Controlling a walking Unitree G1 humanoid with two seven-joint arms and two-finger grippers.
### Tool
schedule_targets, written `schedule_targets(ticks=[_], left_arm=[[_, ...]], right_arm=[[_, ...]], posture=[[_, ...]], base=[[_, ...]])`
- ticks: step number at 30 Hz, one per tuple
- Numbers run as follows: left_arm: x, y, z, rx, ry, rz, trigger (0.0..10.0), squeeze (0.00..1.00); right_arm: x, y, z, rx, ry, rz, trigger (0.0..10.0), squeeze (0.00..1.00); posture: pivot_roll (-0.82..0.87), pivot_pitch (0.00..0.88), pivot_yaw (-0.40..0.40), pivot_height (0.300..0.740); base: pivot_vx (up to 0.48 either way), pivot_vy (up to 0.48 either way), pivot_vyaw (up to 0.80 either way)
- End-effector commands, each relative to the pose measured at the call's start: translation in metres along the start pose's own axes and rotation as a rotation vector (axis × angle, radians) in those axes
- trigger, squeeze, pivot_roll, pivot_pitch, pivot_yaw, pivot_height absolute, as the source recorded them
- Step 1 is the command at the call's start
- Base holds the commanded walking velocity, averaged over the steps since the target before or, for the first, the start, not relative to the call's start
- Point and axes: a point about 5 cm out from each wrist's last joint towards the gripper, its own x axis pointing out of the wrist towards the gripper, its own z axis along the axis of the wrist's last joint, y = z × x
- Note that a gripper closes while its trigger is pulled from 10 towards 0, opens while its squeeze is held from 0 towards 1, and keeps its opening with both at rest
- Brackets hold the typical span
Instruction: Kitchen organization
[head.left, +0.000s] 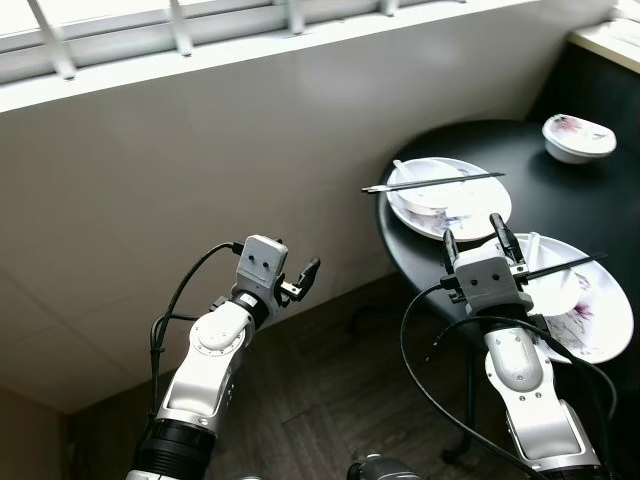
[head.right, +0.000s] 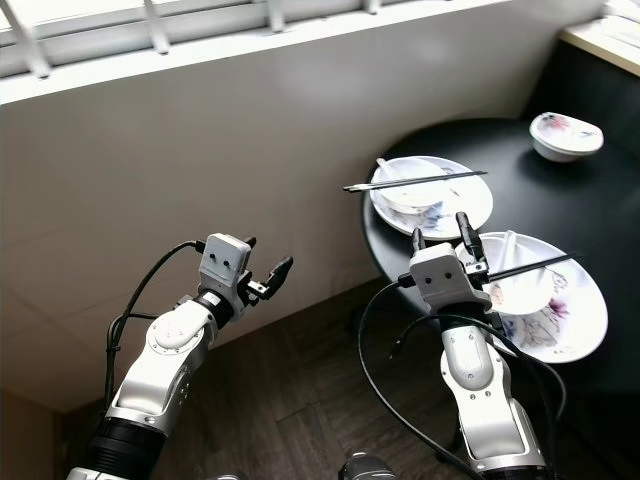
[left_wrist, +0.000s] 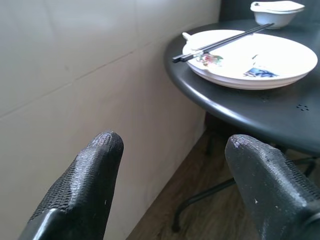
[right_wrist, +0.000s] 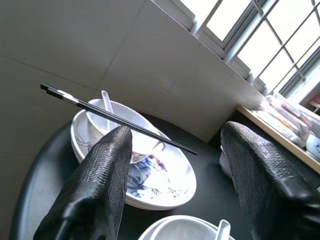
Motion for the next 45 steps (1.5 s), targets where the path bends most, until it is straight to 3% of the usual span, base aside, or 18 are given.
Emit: schedule_targets(ticks=[1,4,10,16,23,27,33,39,45], left_arm=[[0.001,0.000,-0.001,-0.001,0.004,-0.001,10.0,0.00],[0.001,0.001,-0.001,0.000,0.005,0.000,10.0,0.00],[0.001,0.001,-0.001,-0.001,0.006,0.002,10.0,0.00],[0.002,0.001,-0.002,0.000,0.008,0.007,10.0,0.00],[0.002,0.001,-0.004,-0.006,0.016,0.006,10.0,0.00],[0.002,0.001,-0.004,-0.008,0.018,0.006,10.0,0.00],[0.002,0.001,-0.005,-0.014,0.026,0.008,10.0,0.00],[0.002,0.001,-0.006,-0.020,0.031,0.009,10.0,0.00],[0.003,0.001,-0.007,-0.020,0.033,0.005,10.0,0.00]], right_arm=[[0.001,0.000,0.000,0.012,-0.004,-0.006,10.0,0.00],[0.001,0.001,0.001,-0.016,-0.014,0.003,10.0,0.00],[-0.002,0.000,-0.001,0.034,0.005,-0.007,10.0,0.00],[-0.001,-0.005,-0.004,-0.116,0.004,-0.017,10.0,0.00],[-0.002,-0.008,-0.005,-0.155,-0.005,0.003,10.0,0.00],[-0.003,0.001,-0.002,-0.192,-0.035,0.070,10.0,0.00],[-0.014,0.029,0.000,-0.286,-0.096,0.315,10.0,0.00],[-0.015,0.025,-0.008,-0.287,-0.030,0.355,10.0,0.00],[-0.014,0.025,-0.007,-0.286,-0.038,0.342,10.0,0.00]], posture=[[0.02,0.000,-0.004,0.740],[0.02,0.000,-0.002,0.740],[0.02,0.000,-0.001,0.740],[0.02,0.000,-0.004,0.740],[0.01,0.000,-0.008,0.740],[0.01,0.000,-0.008,0.740],[0.01,0.000,-0.010,0.740],[0.00,0.000,-0.011,0.740],[0.01,0.000,-0.010,0.740]], base=[[0.000,0.000,-0.80],[0.000,0.000,-0.78],[0.000,0.000,-0.12],[0.000,0.000,0.00],[0.000,0.000,0.00],[0.000,0.000,0.00],[0.000,0.000,0.00],[0.000,0.000,0.00],[0.000,0.000,0.00]])
